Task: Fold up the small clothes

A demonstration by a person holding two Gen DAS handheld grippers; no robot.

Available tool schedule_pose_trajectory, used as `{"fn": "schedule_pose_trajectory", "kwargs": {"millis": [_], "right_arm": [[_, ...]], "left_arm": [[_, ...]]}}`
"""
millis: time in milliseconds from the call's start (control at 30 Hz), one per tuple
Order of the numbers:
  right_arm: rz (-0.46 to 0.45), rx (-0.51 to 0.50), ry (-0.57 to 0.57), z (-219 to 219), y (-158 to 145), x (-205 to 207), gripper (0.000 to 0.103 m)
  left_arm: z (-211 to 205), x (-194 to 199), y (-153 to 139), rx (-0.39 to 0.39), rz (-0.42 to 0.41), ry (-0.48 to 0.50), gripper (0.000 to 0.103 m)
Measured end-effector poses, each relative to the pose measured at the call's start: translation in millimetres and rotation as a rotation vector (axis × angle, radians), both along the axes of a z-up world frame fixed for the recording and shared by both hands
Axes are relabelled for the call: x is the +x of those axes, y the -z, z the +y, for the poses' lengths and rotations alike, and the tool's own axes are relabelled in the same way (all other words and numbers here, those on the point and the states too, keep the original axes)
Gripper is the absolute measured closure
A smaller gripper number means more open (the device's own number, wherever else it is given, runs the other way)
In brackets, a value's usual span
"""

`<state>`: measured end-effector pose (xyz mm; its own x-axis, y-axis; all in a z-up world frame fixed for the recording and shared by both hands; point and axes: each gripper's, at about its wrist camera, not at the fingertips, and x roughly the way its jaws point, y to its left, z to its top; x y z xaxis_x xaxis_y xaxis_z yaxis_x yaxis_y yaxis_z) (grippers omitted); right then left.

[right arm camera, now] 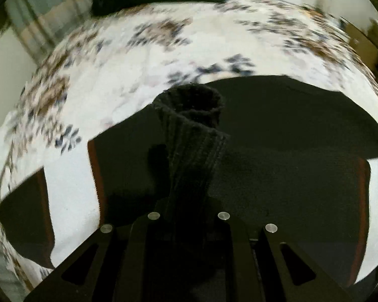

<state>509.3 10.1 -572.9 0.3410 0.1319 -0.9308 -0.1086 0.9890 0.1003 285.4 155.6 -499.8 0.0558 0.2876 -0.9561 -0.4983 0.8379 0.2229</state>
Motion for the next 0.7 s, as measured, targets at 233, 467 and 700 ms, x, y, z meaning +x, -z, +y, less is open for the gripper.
{"fn": "schedule_pose_trajectory", "kwargs": {"millis": [233,467,700], "right_arm": [[0.067,0.293,0.08,-70.0,-28.1,-36.5,0.037],[-0.007,0.233,0.432,-245.7,-66.1,-122.0,0.035],[0.027,0.105,0.758,-392.1,-49.3,-174.3,0.035]], "left_arm": [[-9.7,12.1,-19.5,-0.002,-0.047,0.055,0.0],[-44.0,65.9,-42.0,-0.024,-0.134,0.156,0.0],[-85.2,146.3,-33.6,-0.021,-0.16,0.211,0.0]]}}
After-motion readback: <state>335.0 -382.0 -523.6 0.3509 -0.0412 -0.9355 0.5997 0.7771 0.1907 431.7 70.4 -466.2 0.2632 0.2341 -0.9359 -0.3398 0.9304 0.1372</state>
